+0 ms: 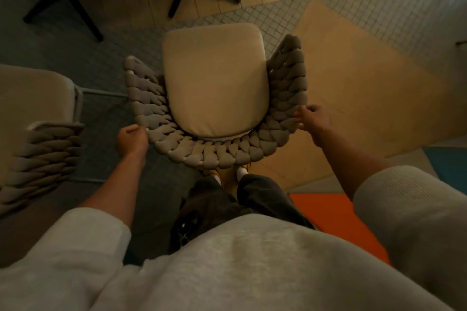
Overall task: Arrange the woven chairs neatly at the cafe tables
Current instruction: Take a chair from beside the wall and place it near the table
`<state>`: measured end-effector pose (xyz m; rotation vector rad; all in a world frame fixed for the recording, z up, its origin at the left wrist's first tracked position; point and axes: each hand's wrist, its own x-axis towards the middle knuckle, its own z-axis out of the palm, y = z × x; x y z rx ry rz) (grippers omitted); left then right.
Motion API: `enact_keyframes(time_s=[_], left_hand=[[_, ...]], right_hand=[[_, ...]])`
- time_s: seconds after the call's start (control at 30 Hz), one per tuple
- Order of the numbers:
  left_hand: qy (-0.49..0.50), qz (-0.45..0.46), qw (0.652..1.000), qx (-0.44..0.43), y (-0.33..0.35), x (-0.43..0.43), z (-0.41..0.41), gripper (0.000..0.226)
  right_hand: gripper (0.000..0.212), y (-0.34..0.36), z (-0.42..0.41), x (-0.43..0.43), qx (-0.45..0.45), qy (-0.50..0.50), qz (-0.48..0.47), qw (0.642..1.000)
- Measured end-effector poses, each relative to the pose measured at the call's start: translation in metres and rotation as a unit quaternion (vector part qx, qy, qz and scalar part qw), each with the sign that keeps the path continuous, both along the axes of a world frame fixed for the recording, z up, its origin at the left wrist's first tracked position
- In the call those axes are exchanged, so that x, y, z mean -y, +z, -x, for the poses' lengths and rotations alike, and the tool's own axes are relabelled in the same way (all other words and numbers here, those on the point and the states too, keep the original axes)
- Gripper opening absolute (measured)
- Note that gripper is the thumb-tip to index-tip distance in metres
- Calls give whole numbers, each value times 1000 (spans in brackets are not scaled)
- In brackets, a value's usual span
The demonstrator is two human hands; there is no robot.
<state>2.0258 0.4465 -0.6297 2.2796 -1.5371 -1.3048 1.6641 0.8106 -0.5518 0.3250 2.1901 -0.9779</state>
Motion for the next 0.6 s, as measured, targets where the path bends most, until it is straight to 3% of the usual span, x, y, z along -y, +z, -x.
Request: enact_keyframes(time_s=[0.13,0.27,0.47,0.6], left_hand=[[22,19,999,13,55,-25,29,38],[-6,-1,1000,16,35,-27,29,51],[-19,-27,999,10,27,-35,47,59],[-20,-41,999,22,22,-26,49,46]], right_hand=[[42,-40,11,-11,-34,-48,-66,996],[39,-26,-1,13,-85,-72,-117,987],[67,-50,4,29,-31,-54,-119,991],[59,-56,8,46,-12,-61,-136,989]])
